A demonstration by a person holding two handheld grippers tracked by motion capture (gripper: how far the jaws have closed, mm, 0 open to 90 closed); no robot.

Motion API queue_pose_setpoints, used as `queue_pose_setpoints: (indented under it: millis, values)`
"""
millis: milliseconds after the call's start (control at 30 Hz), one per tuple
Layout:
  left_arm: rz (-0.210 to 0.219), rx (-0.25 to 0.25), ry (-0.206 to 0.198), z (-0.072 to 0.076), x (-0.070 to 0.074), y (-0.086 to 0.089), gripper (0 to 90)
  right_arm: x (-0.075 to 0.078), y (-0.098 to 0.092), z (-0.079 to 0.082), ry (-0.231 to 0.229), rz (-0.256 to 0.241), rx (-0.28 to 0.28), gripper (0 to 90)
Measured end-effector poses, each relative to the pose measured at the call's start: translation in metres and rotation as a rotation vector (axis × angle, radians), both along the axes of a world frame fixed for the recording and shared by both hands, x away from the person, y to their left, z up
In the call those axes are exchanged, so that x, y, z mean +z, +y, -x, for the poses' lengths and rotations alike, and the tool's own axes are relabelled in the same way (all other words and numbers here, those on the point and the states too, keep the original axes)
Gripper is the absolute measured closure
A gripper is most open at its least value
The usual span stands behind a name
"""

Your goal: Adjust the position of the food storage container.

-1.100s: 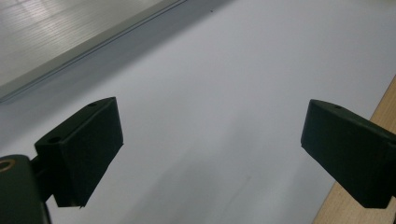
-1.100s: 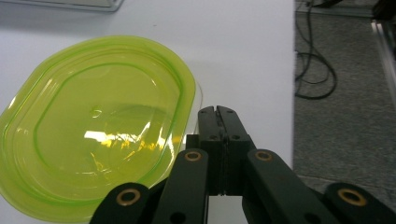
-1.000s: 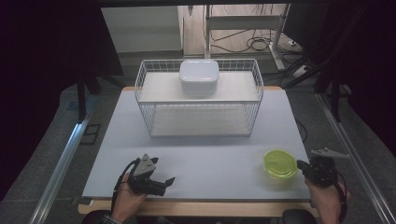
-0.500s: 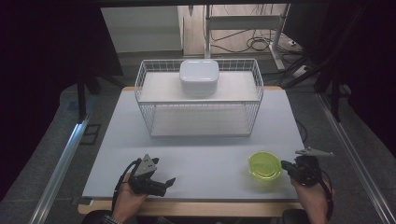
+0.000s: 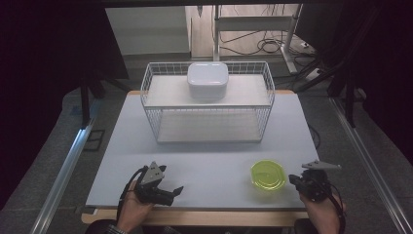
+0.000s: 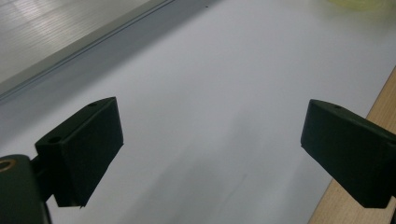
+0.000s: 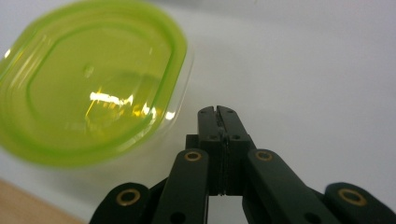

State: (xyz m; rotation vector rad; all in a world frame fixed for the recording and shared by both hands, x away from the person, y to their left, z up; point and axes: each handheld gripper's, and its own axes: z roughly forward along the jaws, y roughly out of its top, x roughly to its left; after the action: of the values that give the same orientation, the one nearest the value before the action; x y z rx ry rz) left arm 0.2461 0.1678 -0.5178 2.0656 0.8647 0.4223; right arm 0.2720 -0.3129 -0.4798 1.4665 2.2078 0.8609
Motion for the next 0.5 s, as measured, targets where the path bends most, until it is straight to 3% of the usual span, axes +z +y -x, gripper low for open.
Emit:
queue_pose_setpoints:
  millis: [133, 400, 500]
  values:
    - [-0.007, -0.006, 0.0, 0.0, 0.0, -0.002, 5.3, -0.004, 0.004, 0.01, 0.026, -0.016, 0.031, 89.2]
    - [-0.012, -0.012, 0.0, 0.001, -0.001, -0.004, 5.3, -0.01, 0.016, 0.004, 0.049, -0.003, 0.081, 88.5]
    - [-0.016, -0.015, -0.001, 0.001, -0.001, -0.005, 5.3, -0.014, 0.023, -0.001, 0.063, -0.021, 0.11, 88.5]
